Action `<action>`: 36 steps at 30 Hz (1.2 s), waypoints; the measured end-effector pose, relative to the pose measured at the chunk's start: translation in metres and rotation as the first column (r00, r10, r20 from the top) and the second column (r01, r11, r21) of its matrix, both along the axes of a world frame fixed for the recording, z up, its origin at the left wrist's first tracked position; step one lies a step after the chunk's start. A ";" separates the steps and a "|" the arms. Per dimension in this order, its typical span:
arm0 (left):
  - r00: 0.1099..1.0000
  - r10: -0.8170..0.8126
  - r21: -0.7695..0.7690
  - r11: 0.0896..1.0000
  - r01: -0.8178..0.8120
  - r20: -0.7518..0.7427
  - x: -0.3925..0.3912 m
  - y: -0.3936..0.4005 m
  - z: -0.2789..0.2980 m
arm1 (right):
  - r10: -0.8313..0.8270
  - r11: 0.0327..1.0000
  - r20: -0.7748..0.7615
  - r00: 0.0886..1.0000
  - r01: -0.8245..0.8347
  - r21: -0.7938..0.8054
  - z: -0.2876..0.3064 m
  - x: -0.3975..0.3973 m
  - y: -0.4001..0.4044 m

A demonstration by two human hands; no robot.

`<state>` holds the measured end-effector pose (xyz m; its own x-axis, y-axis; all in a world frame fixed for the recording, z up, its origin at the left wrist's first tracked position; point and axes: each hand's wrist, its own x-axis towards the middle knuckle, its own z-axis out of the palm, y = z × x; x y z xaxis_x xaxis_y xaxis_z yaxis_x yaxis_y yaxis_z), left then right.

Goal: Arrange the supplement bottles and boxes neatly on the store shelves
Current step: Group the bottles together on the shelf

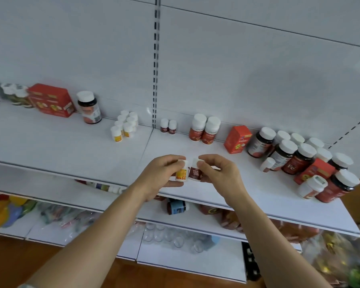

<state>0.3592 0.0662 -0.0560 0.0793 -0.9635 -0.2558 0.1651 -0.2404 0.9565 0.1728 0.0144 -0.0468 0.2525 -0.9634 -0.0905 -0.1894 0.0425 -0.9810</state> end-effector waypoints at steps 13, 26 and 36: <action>0.910 0.231 -0.087 0.973 -0.214 0.344 0.110 -0.014 -0.011 | -0.095 0.933 -0.348 0.933 -0.039 -0.359 -0.014 0.108 -0.058; 0.806 0.184 -0.112 0.983 -0.146 0.562 0.160 -0.075 -0.011 | -0.215 0.775 -0.459 0.862 -0.136 -0.618 -0.070 0.166 -0.138; 0.835 0.081 -0.134 0.991 -0.008 0.545 0.187 -0.086 -0.004 | -0.328 0.729 -0.497 0.803 -0.119 -0.674 -0.081 0.179 -0.142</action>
